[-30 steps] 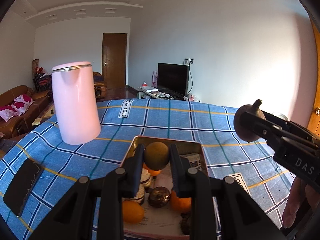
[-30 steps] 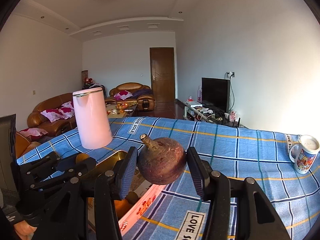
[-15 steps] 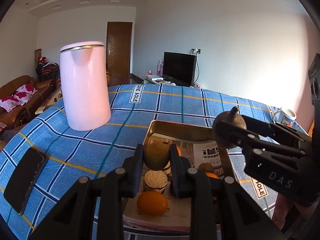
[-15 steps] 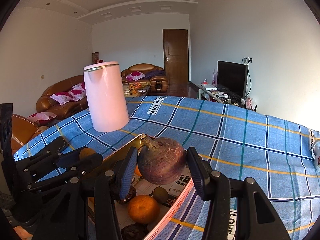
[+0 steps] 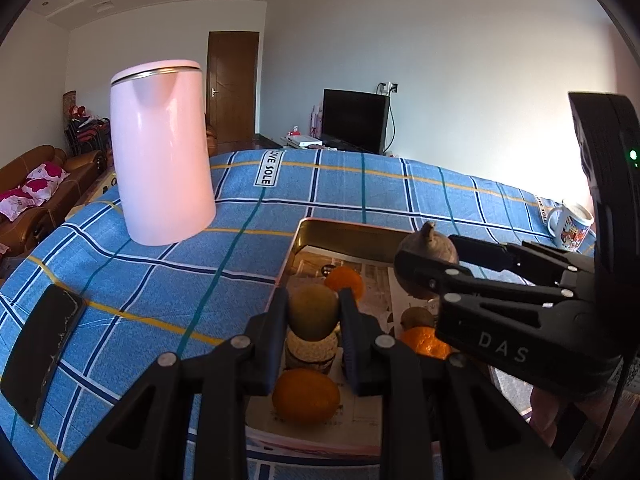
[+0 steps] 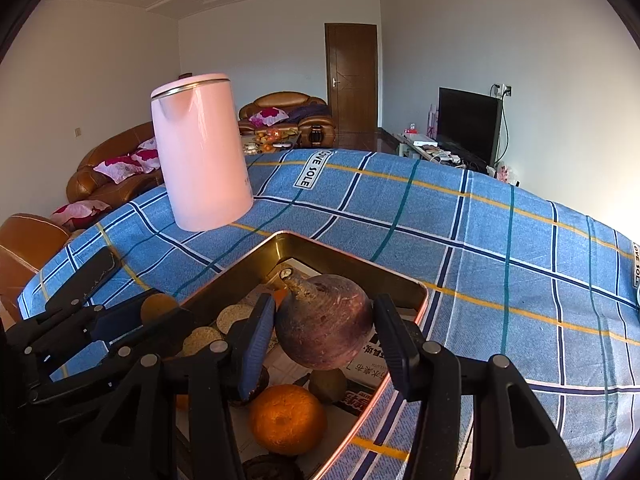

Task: Organize fruits
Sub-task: 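Lower the yellow fruit into the tin with the left tool while the right tool lowers the round fruit there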

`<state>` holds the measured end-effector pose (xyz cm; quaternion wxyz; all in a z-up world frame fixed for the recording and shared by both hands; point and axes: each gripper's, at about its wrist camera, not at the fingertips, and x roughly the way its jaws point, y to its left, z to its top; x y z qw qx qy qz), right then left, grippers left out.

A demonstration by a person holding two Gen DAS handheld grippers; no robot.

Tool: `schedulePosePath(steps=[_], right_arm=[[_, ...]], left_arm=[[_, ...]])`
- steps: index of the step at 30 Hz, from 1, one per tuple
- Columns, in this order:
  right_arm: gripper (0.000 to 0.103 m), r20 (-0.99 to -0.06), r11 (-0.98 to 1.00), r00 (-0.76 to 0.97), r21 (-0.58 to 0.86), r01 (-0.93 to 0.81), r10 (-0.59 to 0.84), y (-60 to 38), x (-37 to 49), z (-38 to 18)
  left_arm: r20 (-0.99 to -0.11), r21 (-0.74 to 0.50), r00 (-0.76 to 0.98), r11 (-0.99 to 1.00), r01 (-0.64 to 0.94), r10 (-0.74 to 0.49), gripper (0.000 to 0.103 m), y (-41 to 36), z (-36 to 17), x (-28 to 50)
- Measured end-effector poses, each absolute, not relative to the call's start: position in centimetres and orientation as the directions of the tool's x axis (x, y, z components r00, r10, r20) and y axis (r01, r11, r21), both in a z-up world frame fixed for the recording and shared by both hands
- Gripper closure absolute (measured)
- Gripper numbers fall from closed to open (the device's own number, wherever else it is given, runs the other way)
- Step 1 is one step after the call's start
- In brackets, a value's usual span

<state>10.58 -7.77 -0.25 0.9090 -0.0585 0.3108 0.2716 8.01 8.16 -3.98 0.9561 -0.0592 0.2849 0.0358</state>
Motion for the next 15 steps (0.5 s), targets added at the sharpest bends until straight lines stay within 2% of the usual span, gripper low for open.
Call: schedulePosePath(steps=[15], right_arm=[[0.050, -0.657, 0.847, 0.616, 0.065, -0.527, 0.434, -6.8, 11.6, -1.5]], left_arm=[[-0.587, -0.083, 0.809, 0.993, -0.081, 0.017, 0.076, 7.8, -4.8, 8.3]])
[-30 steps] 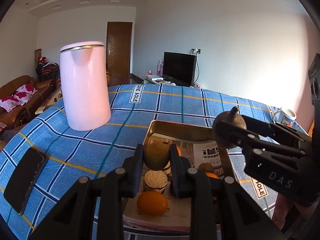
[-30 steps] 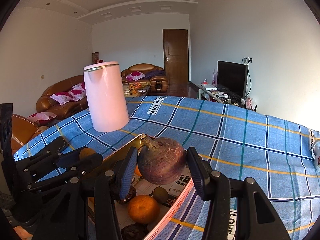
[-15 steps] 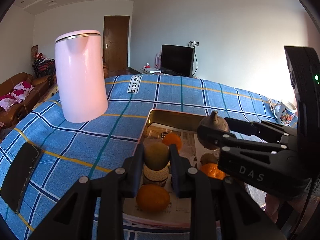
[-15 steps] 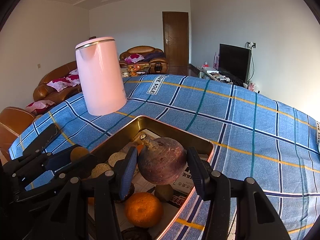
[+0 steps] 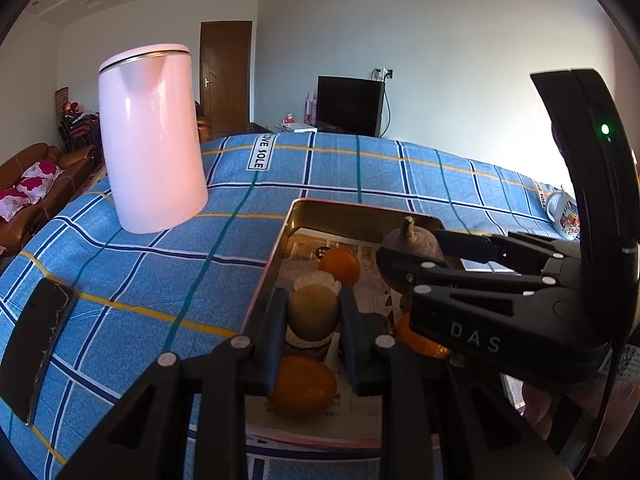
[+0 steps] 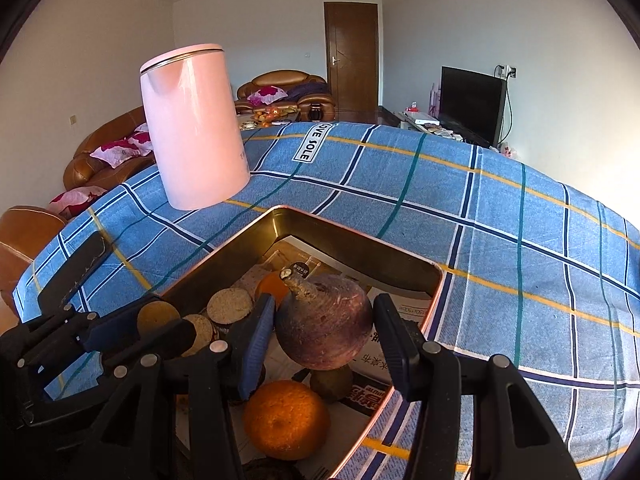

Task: Organize fruits
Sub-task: 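Lower the yellow fruit into the tin with the left tool while the right tool lowers the round fruit there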

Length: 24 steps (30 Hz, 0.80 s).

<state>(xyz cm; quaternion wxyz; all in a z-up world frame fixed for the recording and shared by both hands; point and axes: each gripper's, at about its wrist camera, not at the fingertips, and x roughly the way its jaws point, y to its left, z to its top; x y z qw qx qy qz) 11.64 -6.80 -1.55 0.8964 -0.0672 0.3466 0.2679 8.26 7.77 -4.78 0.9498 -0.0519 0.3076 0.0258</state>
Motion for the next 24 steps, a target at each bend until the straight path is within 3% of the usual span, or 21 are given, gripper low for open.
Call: schedulePosePath(steps=[24], right_arm=[[0.050, -0.661, 0.838, 0.619, 0.027, -0.545, 0.424, -6.51, 11.02, -1.43]], left_arm=[[-0.604, -0.080, 0.797, 0.995, -0.061, 0.000, 0.076, 7.75, -4.91, 8.09]])
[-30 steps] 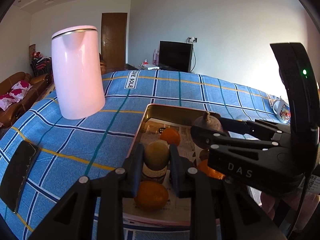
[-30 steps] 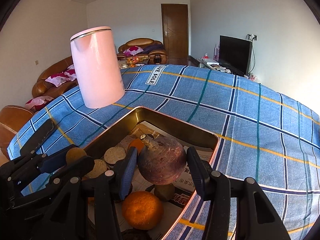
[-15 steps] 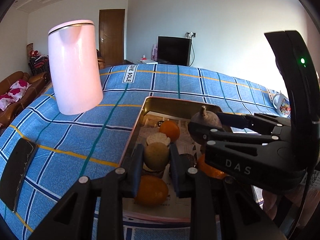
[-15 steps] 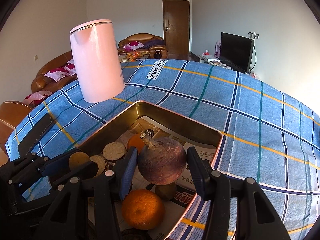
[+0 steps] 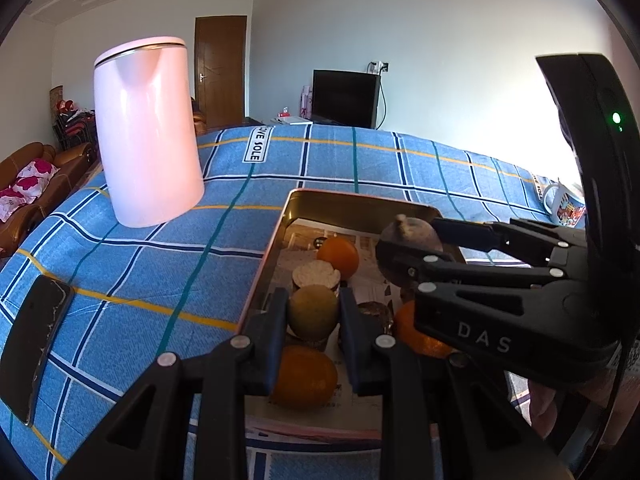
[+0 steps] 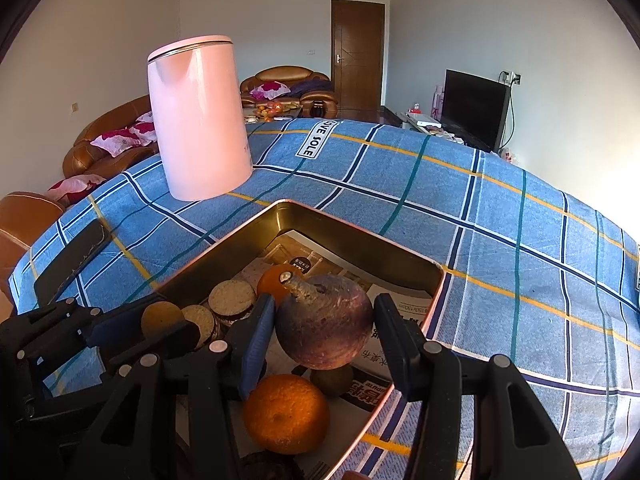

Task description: Organize fruits

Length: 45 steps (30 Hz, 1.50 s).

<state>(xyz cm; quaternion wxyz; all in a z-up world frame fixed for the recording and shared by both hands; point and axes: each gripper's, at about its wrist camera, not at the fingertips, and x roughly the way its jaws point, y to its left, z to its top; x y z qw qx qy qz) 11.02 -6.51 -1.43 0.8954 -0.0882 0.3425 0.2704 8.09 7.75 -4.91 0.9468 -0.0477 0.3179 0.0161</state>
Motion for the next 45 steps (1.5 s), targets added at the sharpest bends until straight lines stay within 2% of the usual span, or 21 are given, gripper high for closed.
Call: schedulePosePath(steps=[4, 6, 8, 14, 17, 22, 24, 26, 27, 45], right_arm=[[0.050, -0.652, 0.825, 0.616, 0.026, -0.564, 0.441, -6.2, 10.4, -1.0], [0.049, -0.645, 0.826, 0.630, 0.006, -0.563, 0.434, -6.1, 10.0, -0.7], [0.046, -0.638, 0.826, 0.636, 0.001, -0.564, 0.435, -6.2, 9.7, -0.4], [0.039, -0.598, 0.839, 0.677, -0.015, -0.545, 0.429, -7.6, 8.1, 0.8], [0.032, -0.574, 0.852, 0.700, -0.008, -0.524, 0.425, -8.9, 7.2, 1.5], [0.029, -0.532, 0.871, 0.737, 0.003, -0.492, 0.418, -10.8, 6.0, 2.5], [0.029, -0.522, 0.873, 0.744, 0.004, -0.487, 0.417, -11.3, 5.5, 2.7], [0.029, -0.510, 0.877, 0.753, 0.006, -0.480, 0.416, -11.8, 4.9, 2.9], [0.029, -0.504, 0.878, 0.756, 0.009, -0.479, 0.418, -12.0, 4.6, 3.0], [0.027, -0.429, 0.893, 0.805, 0.011, -0.449, 0.410, -14.4, 1.0, 4.2]], left_arm=[[-0.597, -0.064, 0.802, 0.996, -0.054, 0.005, 0.073, 7.4, -4.8, 7.8], [-0.594, -0.057, 0.805, 0.997, -0.054, 0.010, 0.064, 7.2, -4.8, 7.6], [-0.581, -0.048, 0.814, 0.997, -0.057, 0.019, 0.043, 7.1, -4.6, 7.3], [-0.540, -0.022, 0.841, 0.998, -0.056, 0.036, 0.026, 6.7, -3.7, 6.2], [-0.531, -0.013, 0.847, 0.998, -0.057, 0.042, 0.026, 6.7, -3.5, 5.8], [-0.517, -0.015, 0.855, 0.998, -0.061, 0.045, 0.025, 6.8, -3.2, 5.3], [-0.506, -0.017, 0.861, 0.998, -0.063, 0.046, 0.022, 6.8, -3.0, 5.0], [-0.493, -0.013, 0.869, 0.998, -0.068, 0.053, 0.012, 6.6, -2.7, 4.6], [-0.485, -0.010, 0.873, 0.997, -0.073, 0.059, 0.010, 6.6, -2.6, 4.4], [-0.414, -0.039, 0.909, 0.996, -0.079, 0.056, 0.007, 6.5, -0.4, 2.2]])
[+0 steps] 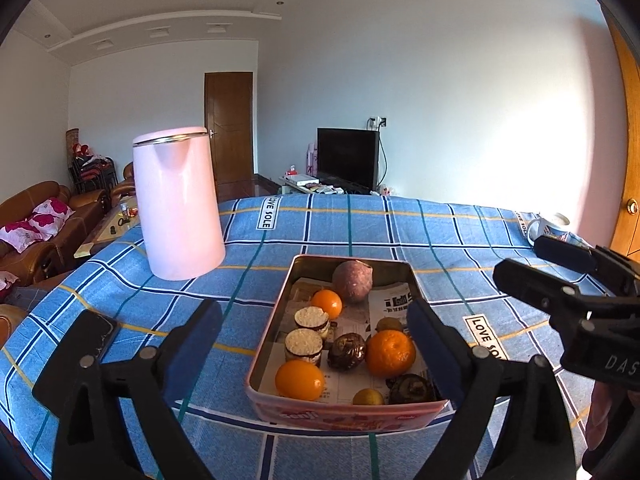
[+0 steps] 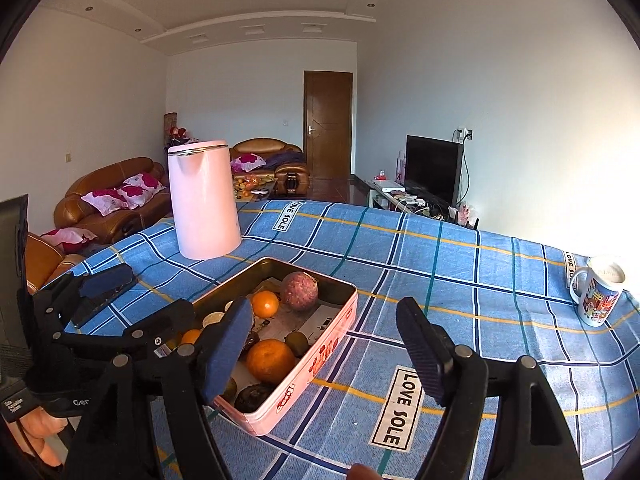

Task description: Organize fruits

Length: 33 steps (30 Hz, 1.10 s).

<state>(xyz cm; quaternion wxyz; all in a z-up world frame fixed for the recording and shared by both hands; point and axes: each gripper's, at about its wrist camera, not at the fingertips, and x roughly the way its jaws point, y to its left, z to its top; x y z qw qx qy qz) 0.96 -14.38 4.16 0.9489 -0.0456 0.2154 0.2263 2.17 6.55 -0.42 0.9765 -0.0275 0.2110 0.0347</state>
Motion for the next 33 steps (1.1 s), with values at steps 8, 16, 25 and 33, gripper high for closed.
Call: schedulePosePath(steps=[8, 16, 25, 33], right_arm=[[0.027, -0.423, 0.895, 0.810, 0.009, -0.445, 0.407, -14.9, 0.3, 4.1], [0.026, -0.419, 0.897, 0.812, 0.011, -0.442, 0.406, -15.1, 0.1, 4.2], [0.026, -0.417, 0.900, 0.814, 0.021, -0.436, 0.404, -15.5, 0.1, 3.9], [0.025, -0.410, 0.904, 0.820, 0.031, -0.426, 0.400, -16.2, -0.2, 3.9]], left_arm=[[-0.407, -0.034, 0.912, 0.997, -0.073, 0.053, 0.007, 6.1, -0.2, 1.9], [-0.409, -0.046, 0.911, 0.996, -0.076, 0.050, 0.005, 6.1, -0.2, 1.8], [-0.421, -0.038, 0.905, 0.996, -0.076, 0.053, 0.002, 5.9, -0.3, 2.0], [-0.421, -0.024, 0.905, 0.997, -0.067, 0.051, 0.002, 5.4, -0.2, 1.9]])
